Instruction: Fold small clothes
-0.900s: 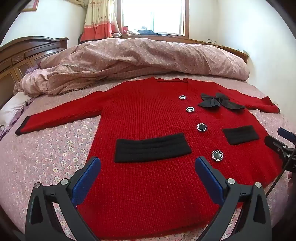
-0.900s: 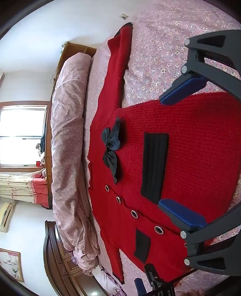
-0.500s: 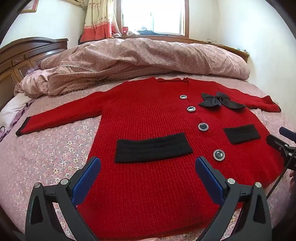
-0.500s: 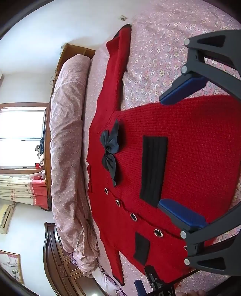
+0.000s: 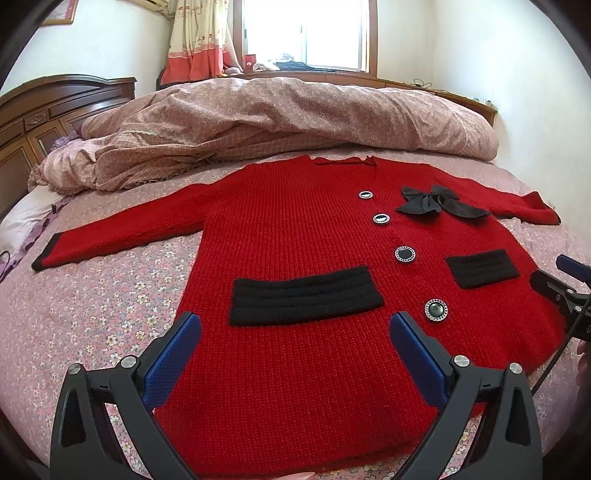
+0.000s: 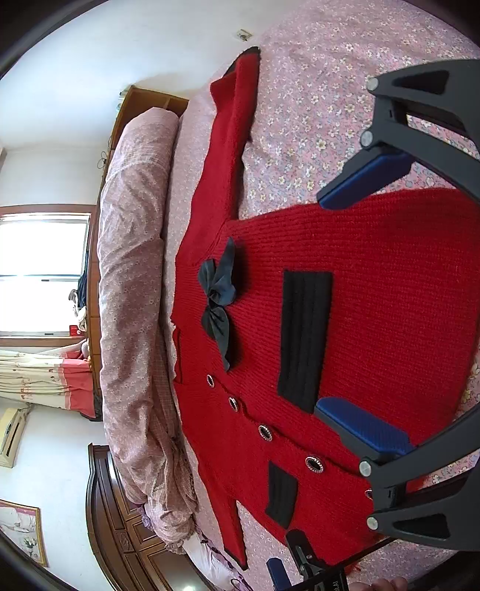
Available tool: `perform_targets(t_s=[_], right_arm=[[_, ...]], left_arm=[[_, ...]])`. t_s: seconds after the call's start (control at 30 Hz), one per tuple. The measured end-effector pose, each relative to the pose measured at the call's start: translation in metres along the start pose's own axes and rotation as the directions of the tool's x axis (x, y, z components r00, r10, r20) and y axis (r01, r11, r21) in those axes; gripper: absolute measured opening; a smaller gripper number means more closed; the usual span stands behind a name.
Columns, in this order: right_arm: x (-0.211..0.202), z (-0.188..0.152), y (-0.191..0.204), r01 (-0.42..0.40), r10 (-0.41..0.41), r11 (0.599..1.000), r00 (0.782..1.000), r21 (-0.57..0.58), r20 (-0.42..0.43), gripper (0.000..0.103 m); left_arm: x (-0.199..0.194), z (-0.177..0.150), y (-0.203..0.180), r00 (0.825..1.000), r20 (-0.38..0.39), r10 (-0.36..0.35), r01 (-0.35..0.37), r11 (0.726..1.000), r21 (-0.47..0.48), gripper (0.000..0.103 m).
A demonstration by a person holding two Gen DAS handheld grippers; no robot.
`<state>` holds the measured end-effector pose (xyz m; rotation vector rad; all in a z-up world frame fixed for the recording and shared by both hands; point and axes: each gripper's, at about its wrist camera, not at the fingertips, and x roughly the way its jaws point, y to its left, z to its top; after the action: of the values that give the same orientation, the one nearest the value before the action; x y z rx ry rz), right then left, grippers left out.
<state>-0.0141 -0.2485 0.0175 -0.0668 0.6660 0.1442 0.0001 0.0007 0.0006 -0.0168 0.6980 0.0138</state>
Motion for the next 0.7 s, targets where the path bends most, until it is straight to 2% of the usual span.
perform_targets(t_s=[0.7], right_arm=[[0.003, -0.002, -0.0011, -0.005, 0.005, 1.0, 1.0, 0.003, -0.011, 0.103]], left_arm=[[0.0001, 0.0005, -0.0027, 1.0, -0.002, 0.0, 0.0, 1.0, -0.002, 0.099]])
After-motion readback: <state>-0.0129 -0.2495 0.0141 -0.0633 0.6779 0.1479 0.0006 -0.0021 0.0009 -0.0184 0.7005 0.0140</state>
